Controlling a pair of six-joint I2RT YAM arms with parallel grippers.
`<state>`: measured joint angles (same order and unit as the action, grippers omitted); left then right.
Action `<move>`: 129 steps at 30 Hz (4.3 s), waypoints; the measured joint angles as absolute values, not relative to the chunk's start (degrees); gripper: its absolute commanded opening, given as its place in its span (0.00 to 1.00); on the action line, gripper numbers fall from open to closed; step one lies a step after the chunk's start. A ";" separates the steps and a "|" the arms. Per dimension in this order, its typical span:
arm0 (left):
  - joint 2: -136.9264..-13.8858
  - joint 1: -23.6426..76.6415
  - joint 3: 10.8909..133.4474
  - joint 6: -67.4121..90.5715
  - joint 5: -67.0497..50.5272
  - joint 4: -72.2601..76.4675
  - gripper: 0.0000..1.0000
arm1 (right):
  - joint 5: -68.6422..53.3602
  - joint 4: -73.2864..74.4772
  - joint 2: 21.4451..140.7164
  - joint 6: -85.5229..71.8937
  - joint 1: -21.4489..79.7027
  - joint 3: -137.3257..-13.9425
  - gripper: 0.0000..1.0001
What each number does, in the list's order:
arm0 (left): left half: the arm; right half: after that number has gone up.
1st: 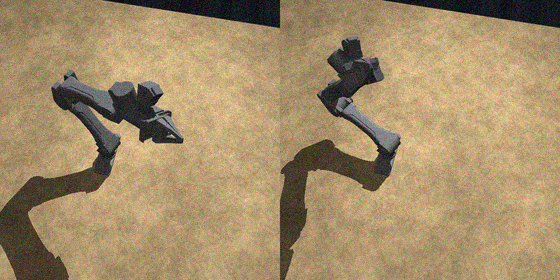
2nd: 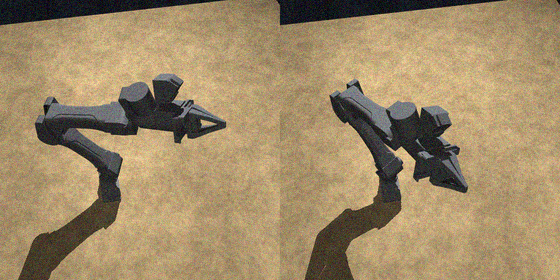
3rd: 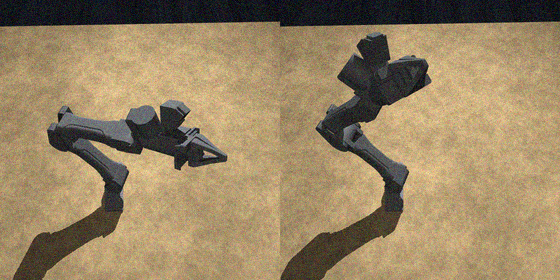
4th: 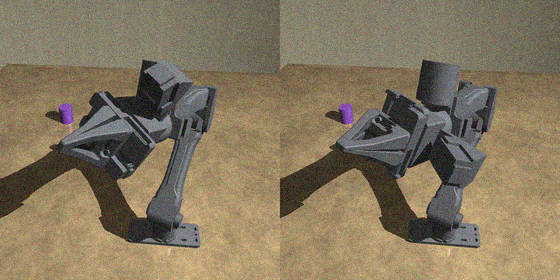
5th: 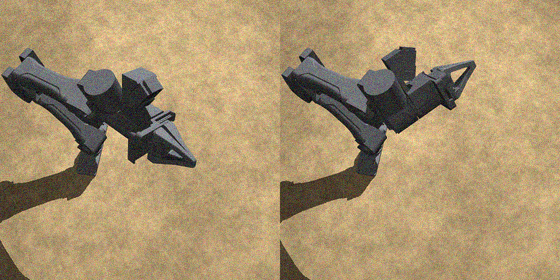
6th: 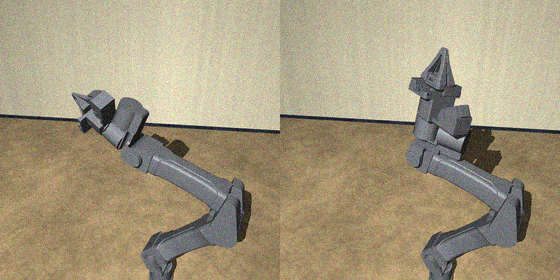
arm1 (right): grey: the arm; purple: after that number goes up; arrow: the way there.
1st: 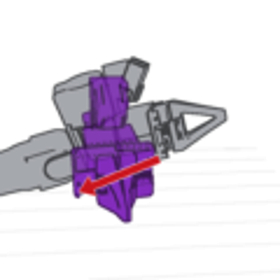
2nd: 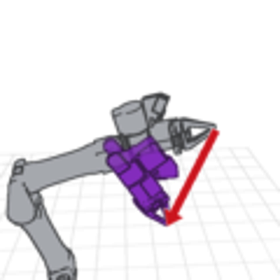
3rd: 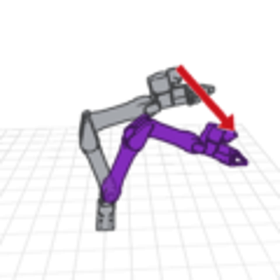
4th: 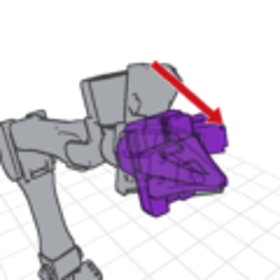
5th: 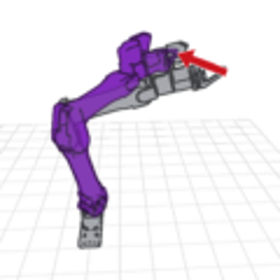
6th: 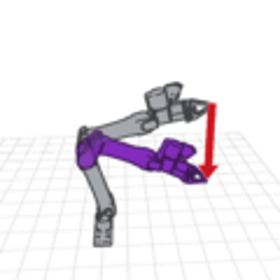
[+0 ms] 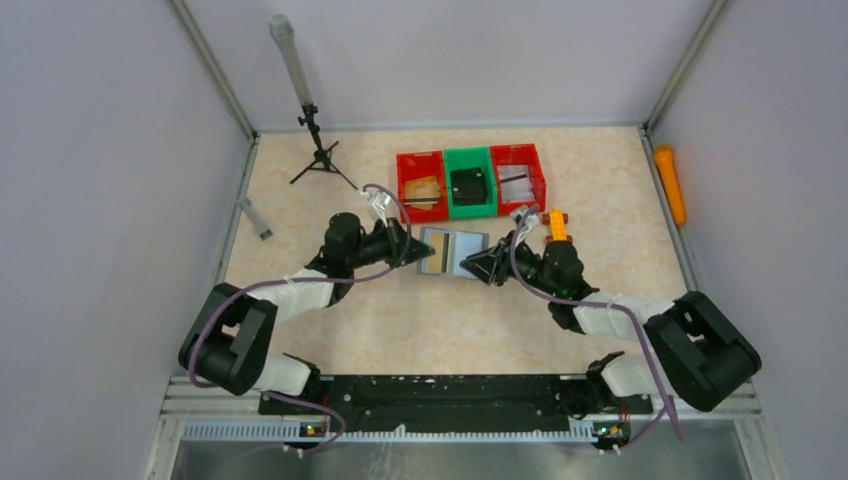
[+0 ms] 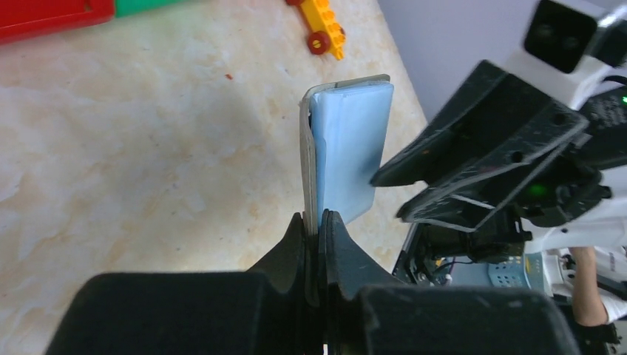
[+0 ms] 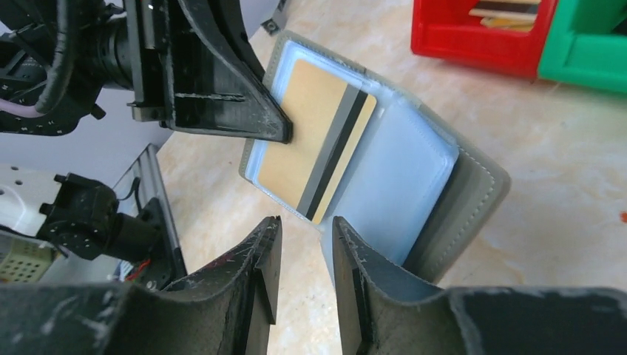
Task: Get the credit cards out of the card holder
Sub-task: Remove the credit card from the card holder, then place the credit card in the storage box.
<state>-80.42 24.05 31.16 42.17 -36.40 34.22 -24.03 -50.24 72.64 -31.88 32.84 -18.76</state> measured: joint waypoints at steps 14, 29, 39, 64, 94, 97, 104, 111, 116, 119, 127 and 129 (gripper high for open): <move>-80.47 25.45 30.04 47.29 -43.72 47.90 0.05 | -31.03 -56.64 77.80 -37.52 32.77 -19.94 0.35; -82.21 27.07 30.04 49.89 -47.81 54.59 0.09 | -34.54 -68.84 79.37 -47.16 28.93 -17.78 0.08; -84.23 27.09 30.04 52.51 -49.93 59.37 0.28 | -36.32 -75.46 79.42 -49.36 28.58 -16.03 0.00; -82.61 25.52 28.10 54.52 -49.87 61.56 0.03 | -36.97 -74.67 80.16 -48.95 26.02 -16.03 0.21; -82.89 24.08 27.31 55.88 -49.56 62.78 0.13 | -37.71 -75.24 80.09 -49.89 24.77 -16.03 0.00; -79.26 22.94 27.03 52.71 -45.98 56.29 0.09 | -34.13 -68.27 75.75 -45.93 24.56 -16.03 0.00; -66.78 22.87 27.03 42.98 -30.09 33.06 0.00 | -26.85 -52.07 67.31 -35.55 24.47 -16.19 0.00; -48.40 22.90 26.63 38.76 -6.92 15.38 0.00 | -17.58 -33.45 67.57 -20.43 32.75 -26.74 0.00; -38.89 22.85 24.45 38.74 6.55 9.69 0.00 | -10.79 -24.88 73.82 -10.76 38.20 -38.50 0.00; -36.97 22.85 23.73 38.83 11.88 6.79 0.00 | -9.65 -20.27 79.81 -5.50 38.37 -45.76 0.00; -36.88 22.85 23.73 40.42 21.06 -0.10 0.00 | -6.52 -5.80 99.85 5.56 38.48 -70.85 0.00; -36.97 22.85 23.73 40.60 22.09 -0.71 0.00 | -4.84 -3.01 103.94 7.62 38.48 -76.69 0.00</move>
